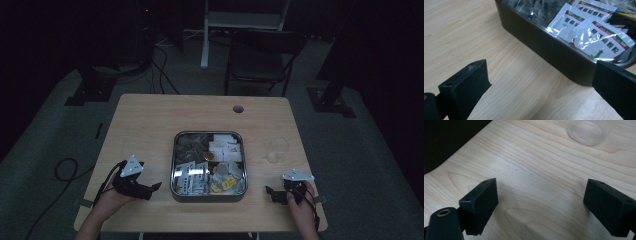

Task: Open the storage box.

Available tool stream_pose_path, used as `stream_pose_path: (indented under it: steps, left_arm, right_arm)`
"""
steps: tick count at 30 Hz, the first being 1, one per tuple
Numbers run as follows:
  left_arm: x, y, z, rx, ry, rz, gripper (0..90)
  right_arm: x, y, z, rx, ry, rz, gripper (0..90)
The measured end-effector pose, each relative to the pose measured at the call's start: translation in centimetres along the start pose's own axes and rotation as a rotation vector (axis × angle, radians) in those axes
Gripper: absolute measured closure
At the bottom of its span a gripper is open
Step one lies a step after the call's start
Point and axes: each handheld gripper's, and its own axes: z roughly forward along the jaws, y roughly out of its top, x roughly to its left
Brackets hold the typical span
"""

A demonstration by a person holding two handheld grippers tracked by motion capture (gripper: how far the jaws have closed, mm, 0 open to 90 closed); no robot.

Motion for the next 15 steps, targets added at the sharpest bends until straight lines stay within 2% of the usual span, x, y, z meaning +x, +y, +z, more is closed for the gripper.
stream_pose_path:
  steps: [7, 15]
  left_arm:
    - [-0.4, 1.1, 0.4, -0.019, -0.014, 0.015, 1.7]
    - [-1.3, 3.2, 1.6, -0.039, -0.052, 0.050, 1.7]
  right_arm:
    - [0.0, 0.0, 0.0, -0.001, 0.000, 0.002, 11.8]
    - [0.0, 0.0, 0.0, -0.001, 0.000, 0.001, 11.8]
